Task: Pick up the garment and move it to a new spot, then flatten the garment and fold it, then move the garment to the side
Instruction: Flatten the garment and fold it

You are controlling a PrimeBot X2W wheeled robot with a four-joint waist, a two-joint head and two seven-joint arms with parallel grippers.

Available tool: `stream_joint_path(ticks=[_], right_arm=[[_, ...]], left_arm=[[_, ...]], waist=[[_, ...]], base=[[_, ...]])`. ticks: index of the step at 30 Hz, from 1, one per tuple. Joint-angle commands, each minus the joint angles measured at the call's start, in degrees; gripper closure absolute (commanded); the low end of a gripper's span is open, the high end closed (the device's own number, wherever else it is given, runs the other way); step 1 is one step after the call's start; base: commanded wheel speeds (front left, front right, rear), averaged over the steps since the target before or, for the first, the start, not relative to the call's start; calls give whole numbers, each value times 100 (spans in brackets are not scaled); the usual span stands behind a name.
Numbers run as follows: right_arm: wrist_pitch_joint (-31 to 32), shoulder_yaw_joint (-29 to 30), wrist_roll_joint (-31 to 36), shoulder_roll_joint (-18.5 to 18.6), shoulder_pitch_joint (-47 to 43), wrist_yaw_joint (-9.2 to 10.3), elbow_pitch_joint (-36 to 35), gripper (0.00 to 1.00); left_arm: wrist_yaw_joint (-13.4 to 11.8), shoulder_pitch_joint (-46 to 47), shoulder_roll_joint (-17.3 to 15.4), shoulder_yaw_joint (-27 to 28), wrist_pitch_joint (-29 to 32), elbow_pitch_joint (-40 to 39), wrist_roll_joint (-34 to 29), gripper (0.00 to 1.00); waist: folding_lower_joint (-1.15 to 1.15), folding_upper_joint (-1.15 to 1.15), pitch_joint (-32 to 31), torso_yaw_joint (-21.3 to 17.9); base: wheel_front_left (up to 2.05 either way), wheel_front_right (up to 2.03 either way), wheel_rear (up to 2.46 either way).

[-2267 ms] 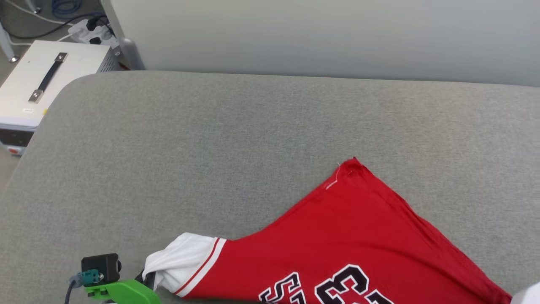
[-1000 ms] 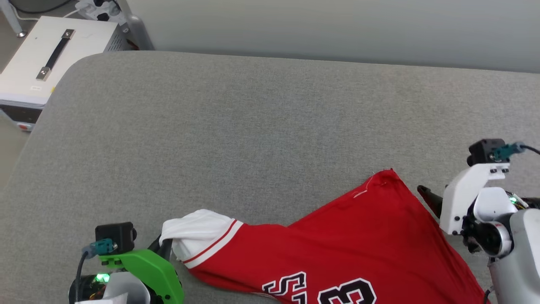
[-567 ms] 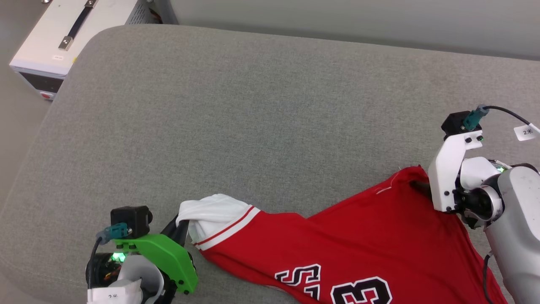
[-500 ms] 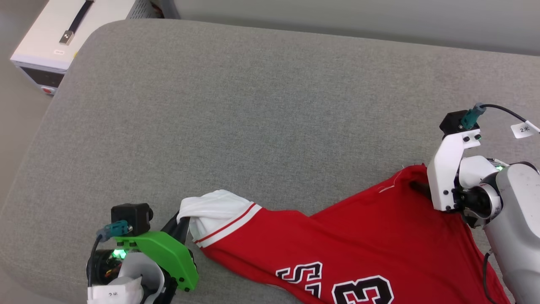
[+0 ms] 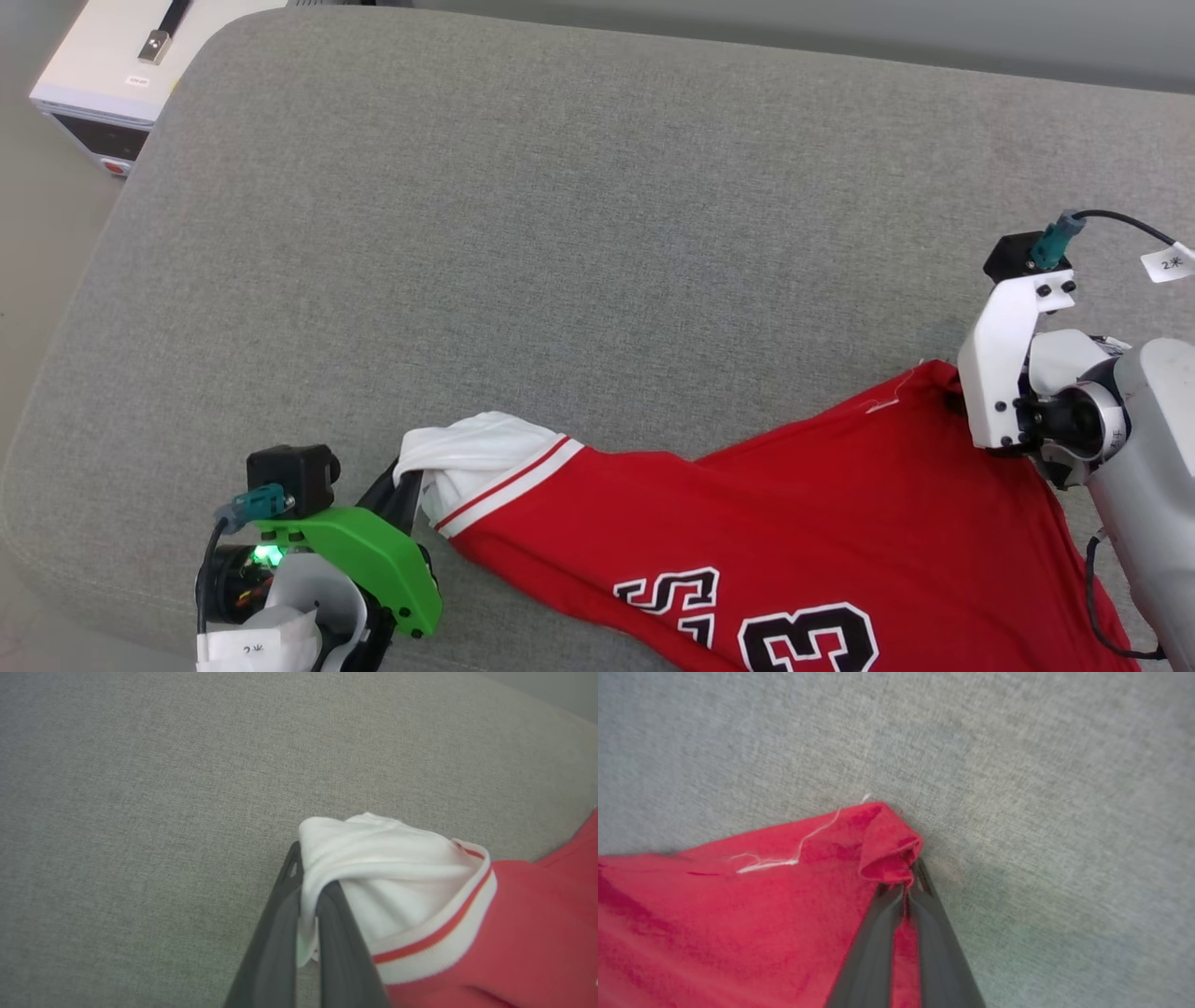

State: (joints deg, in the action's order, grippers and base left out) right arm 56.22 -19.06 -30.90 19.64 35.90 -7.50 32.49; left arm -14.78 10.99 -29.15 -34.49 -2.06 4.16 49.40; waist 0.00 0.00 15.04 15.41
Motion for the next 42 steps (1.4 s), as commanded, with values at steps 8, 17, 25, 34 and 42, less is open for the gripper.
stream_joint_path(ticks=[8, 17, 25, 34, 42], right_arm=[[-379, 30, -87, -29, 22, 1, 132, 100], [-978, 575, -100, 23, 438, 1, 298, 100], [-1453, 1114, 354, -135, 1227, 1, 537, 100], [-1915, 1672, 993, -159, 2496, 1, 780, 100], [-2336, 2086, 1529, -388, 3858, 1, 835, 100]], left_arm=[[-11, 108, -146, 199, -69, 111, 90, 100], [93, 813, -436, 363, 292, 416, 91, 100], [634, 2521, -429, 483, 594, 1366, 21, 100], [1063, 4847, 46, 347, 673, 2805, -397, 100], [1326, 6765, 76, 266, 361, 4004, -921, 100]], waist=[[0, 0, -314, -133], [0, 0, -733, -425], [0, 0, -715, -722], [0, 0, -409, -880], [0, 0, 230, -1135]], base=[[0, 0, 0], [0, 0, 0], [0, 0, 0], [0, 0, 0], [0, 0, 0]])
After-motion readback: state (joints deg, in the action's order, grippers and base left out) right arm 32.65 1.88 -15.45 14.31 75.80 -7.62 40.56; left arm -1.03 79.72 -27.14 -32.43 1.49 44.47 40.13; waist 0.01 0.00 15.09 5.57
